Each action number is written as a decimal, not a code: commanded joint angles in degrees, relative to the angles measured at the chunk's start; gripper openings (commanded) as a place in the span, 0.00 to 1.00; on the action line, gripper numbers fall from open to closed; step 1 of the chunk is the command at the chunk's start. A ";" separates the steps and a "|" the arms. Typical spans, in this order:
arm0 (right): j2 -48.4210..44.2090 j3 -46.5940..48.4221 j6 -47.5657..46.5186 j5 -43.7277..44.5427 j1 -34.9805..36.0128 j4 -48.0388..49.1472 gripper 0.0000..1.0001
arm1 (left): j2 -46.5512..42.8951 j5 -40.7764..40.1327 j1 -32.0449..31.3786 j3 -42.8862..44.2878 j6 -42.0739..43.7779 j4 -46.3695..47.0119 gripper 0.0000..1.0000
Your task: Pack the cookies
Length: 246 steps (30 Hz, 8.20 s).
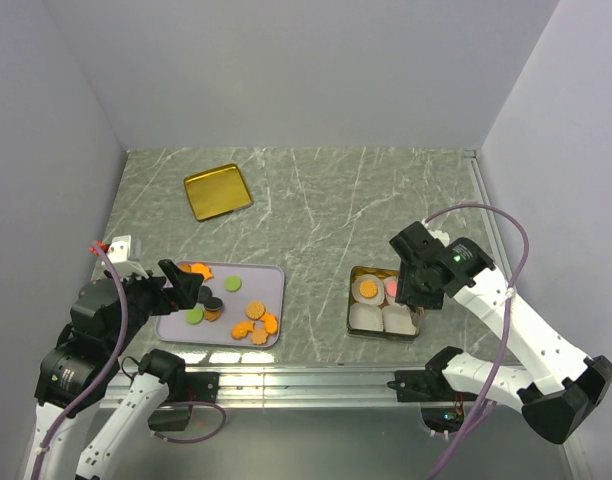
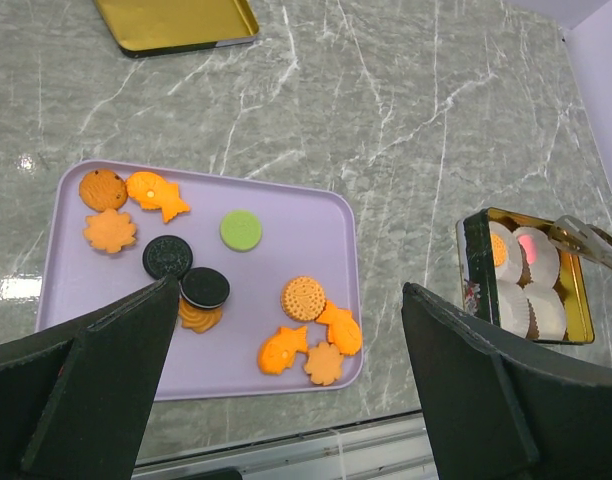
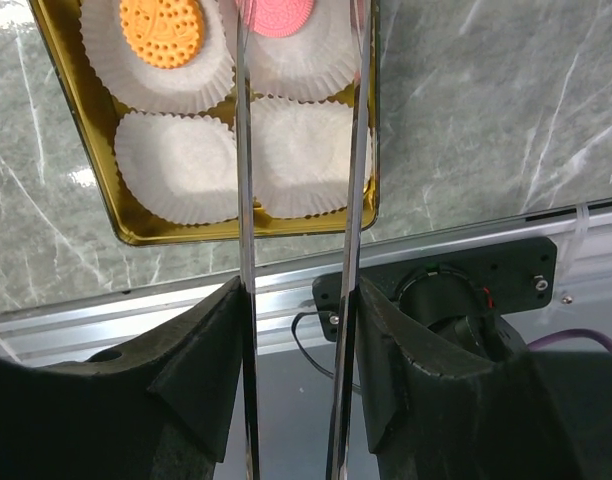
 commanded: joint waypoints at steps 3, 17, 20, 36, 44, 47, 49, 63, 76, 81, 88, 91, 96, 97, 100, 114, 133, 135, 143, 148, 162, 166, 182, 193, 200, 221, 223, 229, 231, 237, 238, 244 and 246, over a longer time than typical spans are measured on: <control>-1.39 2.91 0.24 0.64 -0.36 -0.03 0.51 | 0.10 0.21 -0.29 0.10 0.61 2.14 0.99; 0.36 8.97 -1.87 -2.26 -0.18 0.85 0.49 | -0.08 0.21 -0.38 0.10 0.61 2.06 0.99; 1.95 11.43 -2.31 -2.79 0.52 1.38 0.49 | -0.25 0.21 -0.38 0.19 0.61 2.06 0.99; 22.50 30.75 -1.08 -3.40 22.13 6.91 0.48 | -0.17 0.21 -0.55 0.10 0.61 2.23 0.99; 39.46 46.93 -4.50 -10.96 30.49 10.43 0.48 | -0.26 -0.06 -0.47 0.10 0.43 1.97 0.99; 44.04 52.21 -5.82 -13.86 31.81 12.01 0.48 | -0.34 -0.32 -0.47 0.19 0.43 1.88 0.99; 45.54 52.13 -6.09 -18.16 31.99 15.59 0.48 | -0.34 -0.41 -0.47 0.18 0.35 1.88 0.99; 55.82 55.99 -5.91 -26.18 32.16 18.00 0.50 | -0.43 -1.20 -0.38 0.45 -0.18 1.44 0.99; 57.50 53.19 -4.68 -23.71 32.60 16.50 0.58 | -0.87 -1.02 -0.38 0.45 -0.09 1.53 0.99; 59.08 53.36 -4.24 -23.36 33.31 16.85 0.60 | -1.13 -0.67 -0.38 0.36 0.17 1.62 0.99; 61.89 55.20 -3.89 -23.27 33.31 16.76 0.60 | -1.31 -0.50 -0.38 0.36 0.26 1.79 0.99; 63.12 56.79 -3.89 -23.36 33.22 16.41 0.60 | -1.49 -0.50 -0.38 0.27 0.26 1.88 0.99; 64.00 58.19 -3.89 -23.27 33.22 15.88 0.59 | -1.57 -0.41 -0.38 0.27 0.26 1.97 0.99; 63.91 58.19 -3.89 -23.36 33.31 15.80 0.59 | -1.49 -0.32 -0.38 0.27 0.34 1.88 0.99; 63.56 58.28 -3.63 -23.45 33.22 15.62 0.58 | -1.49 -0.32 -0.38 0.19 0.35 1.97 0.99; 63.91 60.13 -3.54 -24.15 33.22 14.22 0.44 | -1.40 -0.41 -0.38 0.18 0.26 1.88 0.99; 47.05 50.47 -2.66 -14.13 29.70 9.74 0.38 | -1.31 -0.32 -0.47 0.10 0.43 1.97 0.99; 43.45 48.54 -2.40 -11.06 29.53 8.51 0.37 | -1.31 -0.23 -0.47 0.18 0.43 2.06 0.99; 26.33 33.86 1.55 -5.26 28.21 5.34 0.37 | -1.31 -0.06 -0.47 0.10 0.52 1.97 0.99; 16.29 24.12 4.54 -3.50 26.10 3.14 0.38 | -0.87 0.12 -0.47 0.19 0.61 1.97 1.00; -4.63 8.11 10.34 -4.72 22.23 -3.37 0.39 | 0.01 0.29 -0.47 0.18 0.61 1.97 0.99; -8.15 3.19 12.01 -5.69 22.23 -3.63 0.40 | 0.01 0.03 -0.47 0.19 0.52 1.88 1.00; -11.94 -4.82 13.25 -7.80 22.32 -0.20 0.43 | 0.53 -0.93 -0.47 0.54 -0.01 1.36 0.99; -11.85 -7.19 13.07 -8.24 22.23 2.08 0.47 | 0.53 -0.76 -0.47 0.54 0.08 1.35 0.99; -11.06 -7.37 12.81 -7.80 22.23 3.05 0.55 | 0.62 -0.67 -0.47 0.54 0.17 1.44 0.99; -0.35 7.47 7.01 -5.08 22.23 3.49 0.58 | 0.89 -0.41 -0.47 0.45 0.26 1.62 0.99; 1.59 10.19 5.96 -5.08 22.23 4.37 0.58 | 0.80 -0.32 -0.47 0.45 0.26 1.62 0.99; 11.61 19.42 0.16 -6.13 22.67 7.18 0.58 | 0.97 -0.49 -0.47 0.45 0.26 1.62 0.99; 15.91 22.75 -0.98 -6.39 23.02 8.32 0.58 | 0.89 -0.50 -0.47 0.36 0.26 1.62 0.99; 28.21 32.68 -4.94 -7.62 25.74 10.08 0.58 | 0.45 -0.85 -0.47 0.45 0.08 1.62 0.99; 29.71 34.10 -5.82 -7.80 26.10 10.00 0.58 | 0.53 -0.85 -0.47 0.45 -0.01 1.44 1.00; 43.15 46.14 -9.33 -8.94 28.65 7.89 0.58 | 0.01 -0.93 0.24 0.54 -0.01 1.62 0.99; 45.80 50.17 -10.21 -9.65 29.17 7.01 0.58 | -0.17 -0.32 0.76 0.36 0.26 1.79 0.99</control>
